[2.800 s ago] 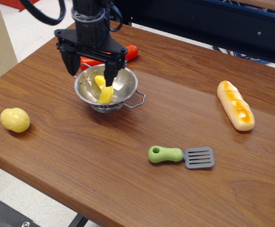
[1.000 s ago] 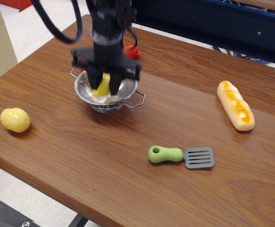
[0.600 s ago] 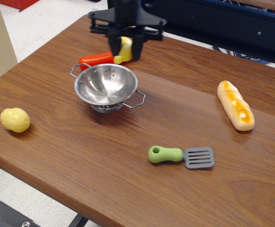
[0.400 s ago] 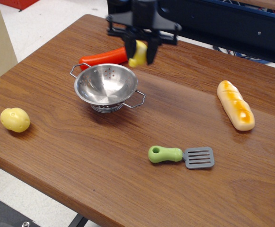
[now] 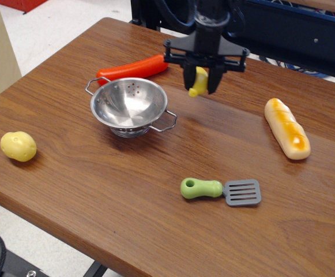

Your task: Take banana out of colander

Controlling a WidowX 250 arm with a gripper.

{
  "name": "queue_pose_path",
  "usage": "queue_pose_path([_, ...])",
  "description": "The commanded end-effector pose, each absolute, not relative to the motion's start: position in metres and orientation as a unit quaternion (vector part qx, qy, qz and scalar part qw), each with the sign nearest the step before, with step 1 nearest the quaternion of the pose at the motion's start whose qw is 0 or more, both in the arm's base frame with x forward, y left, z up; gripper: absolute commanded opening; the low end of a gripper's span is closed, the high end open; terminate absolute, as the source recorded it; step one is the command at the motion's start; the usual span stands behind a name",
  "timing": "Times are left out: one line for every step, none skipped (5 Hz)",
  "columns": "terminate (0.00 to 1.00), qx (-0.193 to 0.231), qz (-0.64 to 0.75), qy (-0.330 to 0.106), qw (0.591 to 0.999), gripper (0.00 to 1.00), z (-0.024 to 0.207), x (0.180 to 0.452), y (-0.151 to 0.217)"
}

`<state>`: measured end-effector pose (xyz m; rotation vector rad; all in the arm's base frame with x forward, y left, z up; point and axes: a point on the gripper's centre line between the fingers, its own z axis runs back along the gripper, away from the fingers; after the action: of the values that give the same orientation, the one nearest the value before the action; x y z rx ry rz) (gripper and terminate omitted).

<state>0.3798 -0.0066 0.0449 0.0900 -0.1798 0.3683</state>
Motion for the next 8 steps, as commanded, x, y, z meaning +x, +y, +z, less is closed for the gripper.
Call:
queue_pose_path([0.00, 0.019, 0.198, -0.130, 0.971, 0.00, 0.051, 0.416, -0.017])
queue_pose_path([0.00, 0.018, 0.227, -0.109, 0.968, 1.00, 0.046, 0.417, -0.017])
queue_pose_path([0.00, 0.025, 0.243, -0.104, 0.964, 1.00, 0.051, 0.419, -0.015])
queue_pose_path([0.00, 0.036, 0.263, -0.109, 0.958, 1.00, 0.061, 0.421, -0.011])
queue_pose_path([0.00, 0.034, 0.256, -0.125, 0.958, 1.00, 0.082, 0.421, -0.010])
queue_pose_path([0.00, 0.027, 0.248, -0.137, 0.959, 1.00, 0.097, 0.416, -0.011])
queue_pose_path([0.00, 0.027, 0.248, -0.137, 0.959, 1.00, 0.097, 0.416, -0.011])
queue_pose_path([0.00, 0.027, 0.248, -0.137, 0.959, 1.00, 0.097, 0.416, -0.011])
